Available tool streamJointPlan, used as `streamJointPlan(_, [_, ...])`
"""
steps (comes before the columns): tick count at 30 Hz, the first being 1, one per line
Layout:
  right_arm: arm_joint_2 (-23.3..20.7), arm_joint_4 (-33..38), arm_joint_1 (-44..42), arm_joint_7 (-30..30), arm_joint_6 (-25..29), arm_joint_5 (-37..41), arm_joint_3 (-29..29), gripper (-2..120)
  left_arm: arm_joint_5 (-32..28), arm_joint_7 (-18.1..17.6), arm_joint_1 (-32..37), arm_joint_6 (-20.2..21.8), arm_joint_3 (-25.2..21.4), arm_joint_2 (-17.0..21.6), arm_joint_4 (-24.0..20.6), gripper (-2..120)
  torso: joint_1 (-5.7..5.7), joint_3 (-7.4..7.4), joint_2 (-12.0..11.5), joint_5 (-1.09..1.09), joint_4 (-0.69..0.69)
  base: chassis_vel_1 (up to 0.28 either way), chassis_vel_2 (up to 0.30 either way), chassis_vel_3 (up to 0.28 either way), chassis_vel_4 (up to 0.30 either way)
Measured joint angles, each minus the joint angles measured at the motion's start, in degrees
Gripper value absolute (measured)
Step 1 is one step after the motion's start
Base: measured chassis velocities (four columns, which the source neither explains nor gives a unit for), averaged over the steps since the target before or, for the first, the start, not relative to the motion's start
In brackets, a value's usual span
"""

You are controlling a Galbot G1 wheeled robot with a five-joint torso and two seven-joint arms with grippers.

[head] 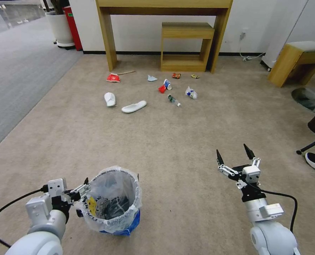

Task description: Pick up the trash bin and place the garbage on the floor into it.

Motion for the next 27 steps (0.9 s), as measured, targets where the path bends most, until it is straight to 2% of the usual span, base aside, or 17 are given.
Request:
streamJointPlan(1, [-0.04, -0.93, 0.44, -0.01, -0.02, -0.12, -0.23, 100, -0.72, -0.44, -1.3, 0.7, 1.72, 0.3, 0.89, 100, 0.0, 0.0, 0.0, 0.02, 0.01, 0.0, 0.0, 0.0, 0.0])
streamJointPlan(3, [-0.04, -1.14, 0.55, -0.01, -0.05, -0.2, -0.3, 100, -0.28, -0.49, -1.84, 0.72, 2.28, 0.28, 1.67, 100, 0.0, 0.0, 0.0, 0.01, 0.0, 0.0, 0.0, 0.0, 0.0])
streamJointPlan(5, [0.05, -1.66, 0.95, -0.09, -0.15, -0.46, -0.65, 100, 2.72, -0.51, -3.78, 0.71, 4.88, -0.1, 5.58, 100, 0.0, 0.0, 0.0, 0.01, 0.0, 0.0, 0.0, 0.0, 0.0])
streamJointPlan(7, [0.05, -1.72, 0.99, -0.1, -0.19, -0.49, -0.67, 100, 3.17, -0.5, -4.03, 0.69, 5.32, -0.13, 6.25, 100, 0.0, 0.0, 0.0, 0.0, 0.0, 0.0, 0.0, 0.0, 0.0])
streamJointPlan(9, [0.05, -2.03, 1.24, -0.13, -0.45, -0.62, -0.71, 100, 6.18, -0.37, -5.5, 0.57, 7.89, -0.19, 10.4, 100, 0.0, 0.0, 0.0, 0.0, 0.0, 0.0, 0.0, 0.0, 0.0])
streamJointPlan(11, [0.06, -2.11, 1.3, -0.13, -0.49, -0.63, -0.7, 100, 6.73, -0.37, -5.76, 0.54, 8.23, -0.19, 11.21, 100, 0.0, 0.0, 0.0, 0.01, 0.0, 0.0, 0.0, 0.0, 0.0])
streamJointPlan(13, [0.14, -2.33, 1.34, -0.13, -0.58, -0.69, -0.65, 100, 8.63, -0.37, -7.13, 0.39, 9.42, 0.06, 14.47, 100, 0.0, 0.0, 0.0, 0.0, 0.01, 0.0, 0.0, 0.0, 0.0])
streamJointPlan(20, [0.42, -2.75, 1.07, -0.13, -0.47, -1.13, -0.5, 100, 9.22, -1.09, -8.4, 0.19, 9.97, 1.29, 18.04, 100, 0.0, 0.0, 0.0, 0.01, 0.0, 0.0, 0.0, 0.0, 0.0])
streamJointPlan(23, [0.57, -2.86, 1.08, -0.17, -0.3, -1.27, -0.48, 100, 9.27, -1.18, -8.53, 0.14, 10.11, 1.24, 18.97, 97, 0.0, 0.0, 0.0, 0.01, 0.0, 0.0, 0.0, 0.0, 0.0])
streamJointPlan(25, [0.62, -2.86, 1.09, -0.21, -0.19, -1.38, -0.47, 100, 9.53, -1.19, -8.54, 0.07, 10.25, 1.04, 19.61, 88, 0.0, 0.0, 0.0, 0.0, 0.0, 0.0, 0.0, 0.0, 0.0])
streamJointPlan(26, [0.62, -2.86, 1.09, -0.21, -0.19, -1.38, -0.47, 100, 9.53, -1.19, -8.54, 0.07, 10.25, 1.04, 19.61, 88, 0.0, 0.0, 0.0, 0.0, 0.0, 0.0, 0.0, 0.0, 0.0])
streamJointPlan(27, [0.63, -2.87, 1.1, -0.27, -0.11, -1.45, -0.45, 100, 10.05, -1.14, -8.51, 0.02, 10.27, 1.09, 19.94, 82, 0.0, 0.0, 0.0, 0.01, 0.0, 0.0, 0.0, 0.0, 0.0])
